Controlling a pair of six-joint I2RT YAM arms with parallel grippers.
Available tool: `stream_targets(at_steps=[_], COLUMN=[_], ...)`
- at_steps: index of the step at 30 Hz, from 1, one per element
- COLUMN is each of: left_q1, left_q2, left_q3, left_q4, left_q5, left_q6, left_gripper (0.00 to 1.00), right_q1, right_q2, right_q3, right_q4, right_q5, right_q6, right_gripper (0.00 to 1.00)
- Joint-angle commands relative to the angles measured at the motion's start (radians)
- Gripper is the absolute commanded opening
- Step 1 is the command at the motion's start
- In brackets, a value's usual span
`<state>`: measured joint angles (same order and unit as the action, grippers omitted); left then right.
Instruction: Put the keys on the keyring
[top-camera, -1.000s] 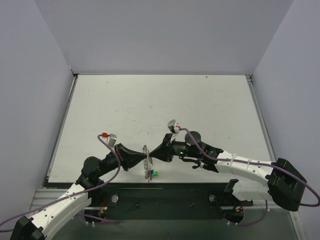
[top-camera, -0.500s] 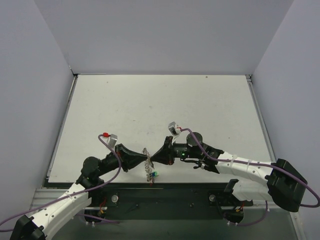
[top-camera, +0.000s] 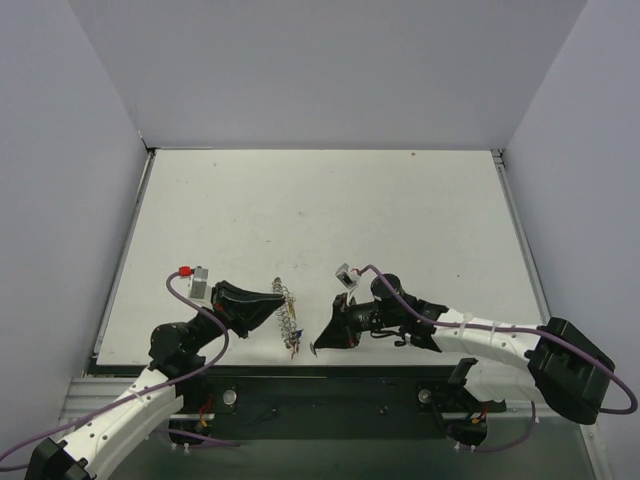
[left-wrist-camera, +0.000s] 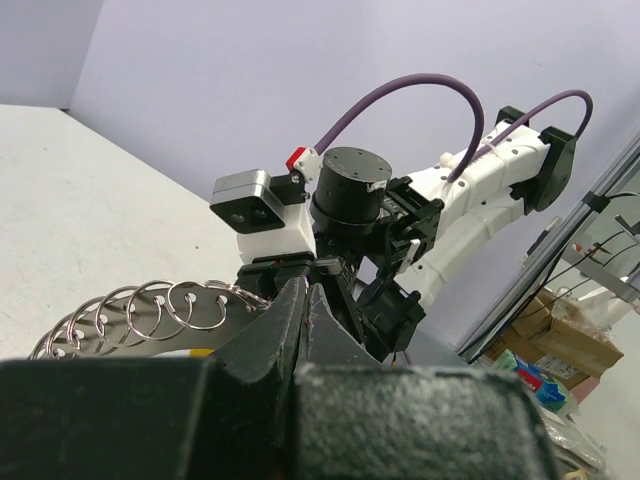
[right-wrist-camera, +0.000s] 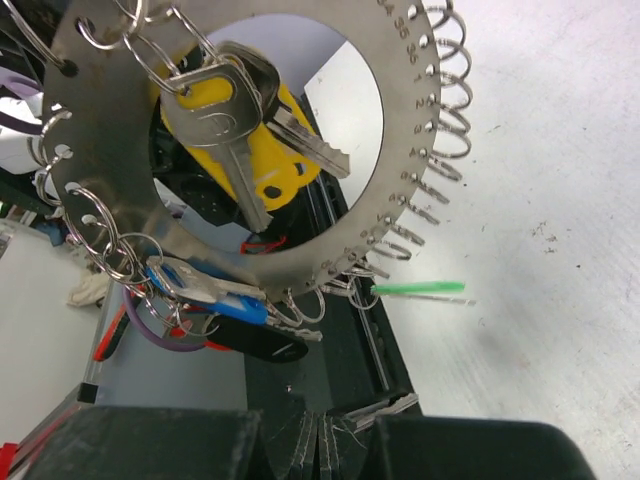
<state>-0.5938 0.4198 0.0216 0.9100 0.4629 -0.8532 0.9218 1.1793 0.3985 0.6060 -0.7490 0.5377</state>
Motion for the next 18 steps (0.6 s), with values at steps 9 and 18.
stream_targets(at_steps=[9,18], left_q1=[0.008,0.008], left_q2=[-0.013,-0.004], left_q3=[0.07,0.083], left_q4=[-0.045,-0.074], left_q5=[-0.012,0.011], left_q6=[0.066,0.08], left_gripper=[0.0,0.0], right_q1=[-0.106,-0.106], right_q2=[-0.132,-0.135], right_q3=[0.06,0.226], right_q4=[-0.084,-0.158], right_q5=[0.028,0.071], right_q6=[-0.076,-0.169], right_gripper=[0.0,0.0])
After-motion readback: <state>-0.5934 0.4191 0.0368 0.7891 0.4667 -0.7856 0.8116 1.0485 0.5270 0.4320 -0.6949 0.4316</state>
